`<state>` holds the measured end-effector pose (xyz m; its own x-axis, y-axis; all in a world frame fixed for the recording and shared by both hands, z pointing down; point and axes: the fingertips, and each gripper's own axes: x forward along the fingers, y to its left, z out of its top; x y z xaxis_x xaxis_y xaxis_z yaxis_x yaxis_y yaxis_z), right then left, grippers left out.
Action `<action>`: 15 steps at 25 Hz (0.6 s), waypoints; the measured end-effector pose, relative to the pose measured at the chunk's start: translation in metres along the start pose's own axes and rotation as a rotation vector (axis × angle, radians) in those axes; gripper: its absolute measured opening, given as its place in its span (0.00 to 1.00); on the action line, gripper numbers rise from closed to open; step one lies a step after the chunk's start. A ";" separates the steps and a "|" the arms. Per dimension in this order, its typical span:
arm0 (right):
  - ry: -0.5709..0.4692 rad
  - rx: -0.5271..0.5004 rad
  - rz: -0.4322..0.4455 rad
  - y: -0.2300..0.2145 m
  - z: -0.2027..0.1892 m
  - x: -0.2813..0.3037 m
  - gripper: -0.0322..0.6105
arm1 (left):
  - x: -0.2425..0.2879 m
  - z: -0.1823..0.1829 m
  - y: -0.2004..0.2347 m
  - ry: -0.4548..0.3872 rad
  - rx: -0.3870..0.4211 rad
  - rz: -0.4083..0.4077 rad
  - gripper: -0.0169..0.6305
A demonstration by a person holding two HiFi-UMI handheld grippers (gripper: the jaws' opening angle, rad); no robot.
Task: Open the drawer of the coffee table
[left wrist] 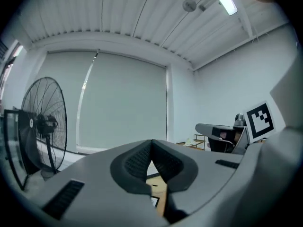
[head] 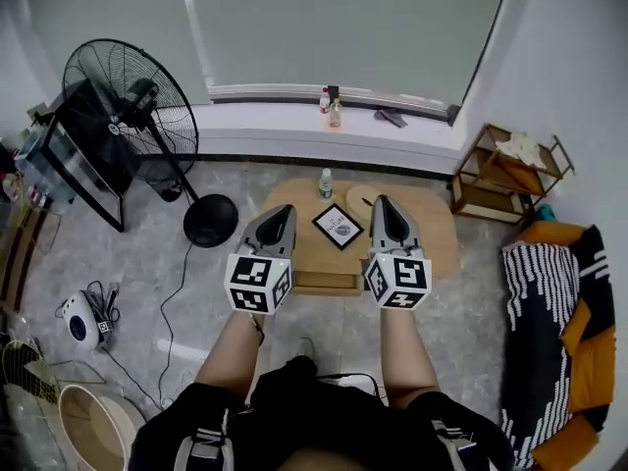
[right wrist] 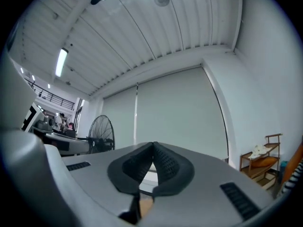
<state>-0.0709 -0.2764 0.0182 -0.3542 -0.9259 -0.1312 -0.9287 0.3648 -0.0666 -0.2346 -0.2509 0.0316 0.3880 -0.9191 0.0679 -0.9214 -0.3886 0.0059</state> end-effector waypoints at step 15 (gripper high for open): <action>-0.093 -0.062 0.048 0.019 0.101 -0.083 0.07 | -0.073 0.075 -0.063 -0.068 0.060 0.059 0.06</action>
<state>-0.0482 -0.1825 -0.0722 -0.3898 -0.8931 -0.2247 -0.9168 0.3994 0.0031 -0.2037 -0.1641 -0.0486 0.3357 -0.9420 -0.0020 -0.9406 -0.3350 -0.0557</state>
